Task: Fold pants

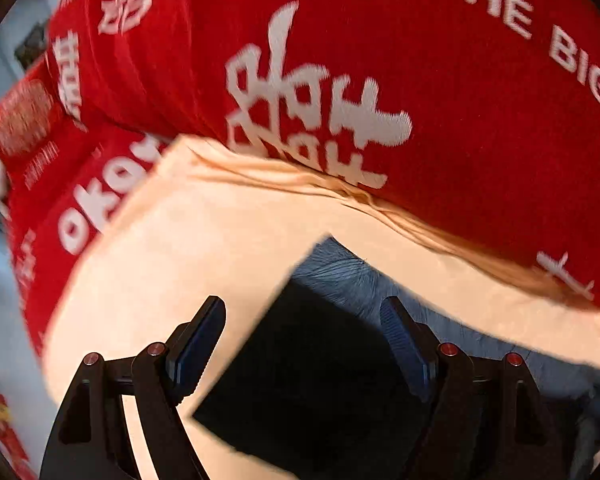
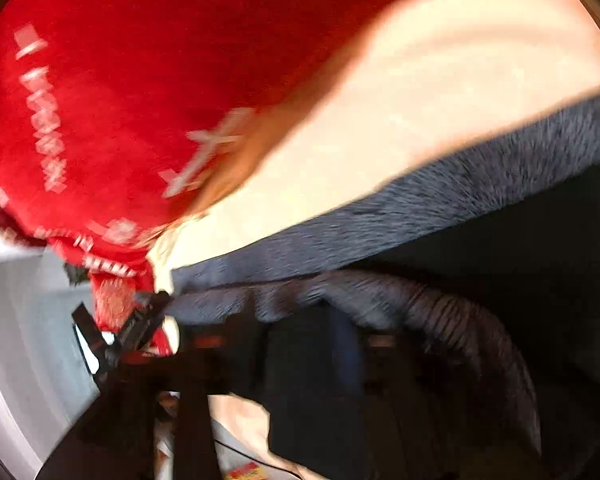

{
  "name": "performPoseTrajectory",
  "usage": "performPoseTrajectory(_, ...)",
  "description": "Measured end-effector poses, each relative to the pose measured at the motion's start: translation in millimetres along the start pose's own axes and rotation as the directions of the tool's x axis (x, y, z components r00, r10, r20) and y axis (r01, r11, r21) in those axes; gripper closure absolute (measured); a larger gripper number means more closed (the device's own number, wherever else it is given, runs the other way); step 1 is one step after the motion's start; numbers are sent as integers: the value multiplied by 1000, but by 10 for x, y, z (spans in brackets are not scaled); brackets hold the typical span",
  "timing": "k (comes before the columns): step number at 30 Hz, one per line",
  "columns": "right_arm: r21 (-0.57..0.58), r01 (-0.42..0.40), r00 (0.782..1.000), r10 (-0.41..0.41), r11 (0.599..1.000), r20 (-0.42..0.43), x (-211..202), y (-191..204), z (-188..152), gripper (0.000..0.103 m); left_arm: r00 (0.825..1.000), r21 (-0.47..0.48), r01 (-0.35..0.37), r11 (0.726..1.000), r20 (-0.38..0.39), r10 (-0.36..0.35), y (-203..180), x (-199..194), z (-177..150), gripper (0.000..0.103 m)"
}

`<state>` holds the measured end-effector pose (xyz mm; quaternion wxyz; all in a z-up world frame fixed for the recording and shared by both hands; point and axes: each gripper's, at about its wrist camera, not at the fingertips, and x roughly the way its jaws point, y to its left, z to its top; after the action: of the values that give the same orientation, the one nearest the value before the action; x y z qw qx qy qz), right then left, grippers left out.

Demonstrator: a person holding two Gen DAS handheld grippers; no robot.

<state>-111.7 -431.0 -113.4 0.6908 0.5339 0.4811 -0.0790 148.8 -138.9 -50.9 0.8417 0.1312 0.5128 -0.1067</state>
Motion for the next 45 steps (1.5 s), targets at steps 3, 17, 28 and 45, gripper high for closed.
performPoseTrajectory(3,-111,3,1000,-2,994,7,-202,232,-114,46,1000,132,9,991,-24,-6,-188,-5,-164,22)
performPoseTrajectory(17,-285,269,962,-239,920,136,291,406,265,58,992,262,-20,965,-118,52,-814,411,-497,19)
performPoseTrajectory(28,-204,375,926,-357,904,119,-719,6,-402,23,978,403,106,909,-208,-21,-1206,-286,-1132,19)
performPoseTrajectory(45,-5,549,824,-540,836,173,-1078,-95,-1323,22,948,579,303,757,-266,-176,-1694,-837,-1674,19)
